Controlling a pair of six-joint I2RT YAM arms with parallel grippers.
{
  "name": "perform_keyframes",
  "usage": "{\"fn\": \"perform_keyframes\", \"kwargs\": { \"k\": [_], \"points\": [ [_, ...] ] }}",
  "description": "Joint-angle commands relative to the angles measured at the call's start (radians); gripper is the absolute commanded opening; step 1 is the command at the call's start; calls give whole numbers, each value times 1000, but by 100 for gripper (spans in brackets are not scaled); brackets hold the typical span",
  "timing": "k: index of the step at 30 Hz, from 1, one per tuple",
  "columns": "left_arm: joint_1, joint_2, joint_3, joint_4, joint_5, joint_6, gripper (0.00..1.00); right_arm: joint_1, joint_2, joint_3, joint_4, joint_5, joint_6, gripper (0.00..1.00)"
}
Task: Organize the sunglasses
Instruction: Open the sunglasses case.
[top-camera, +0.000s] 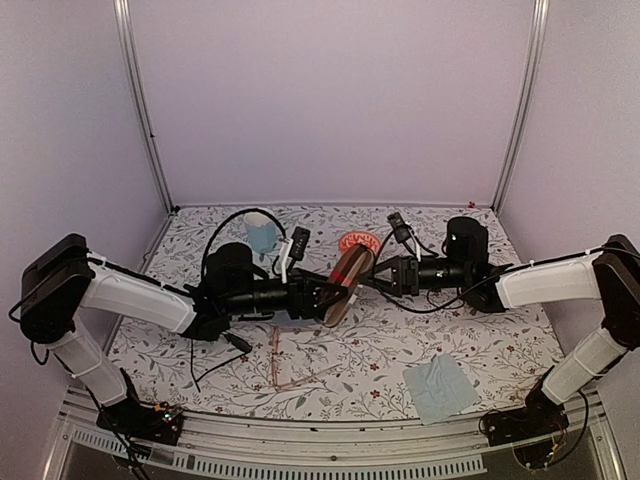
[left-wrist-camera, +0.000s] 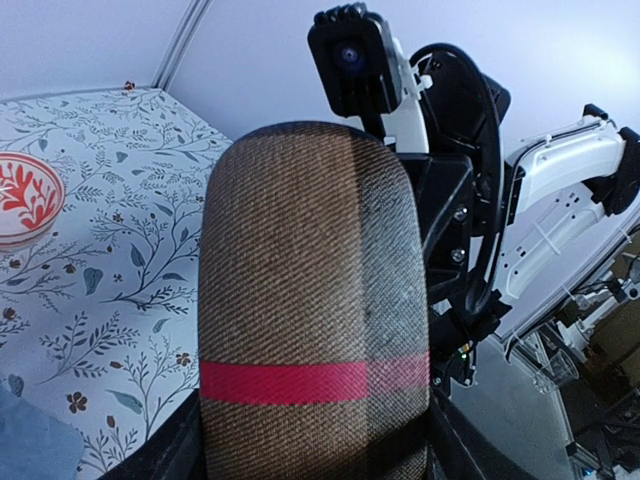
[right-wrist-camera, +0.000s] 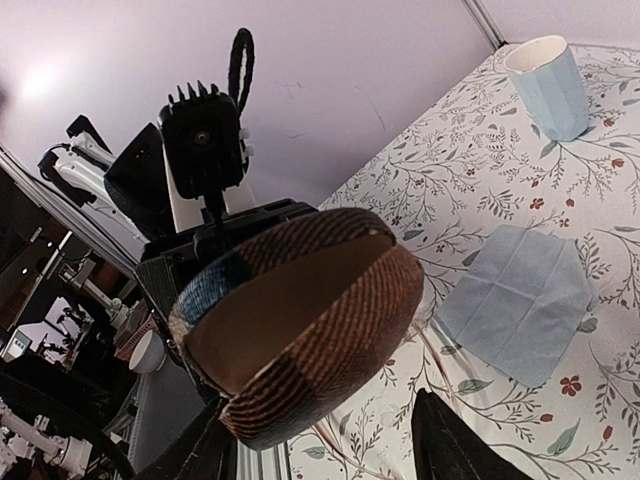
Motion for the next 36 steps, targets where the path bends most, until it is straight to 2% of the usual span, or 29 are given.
{"fn": "perform_keyframes", "kwargs": {
  "k": [1,36],
  "points": [
    [-46,-78,13,233,206,32,0,-62,75,-7,-147,248,-2,59],
    [-17,-86,-49,366,202,-60,0,-64,119,-28,-156,234,-41,55]
  ]
}}
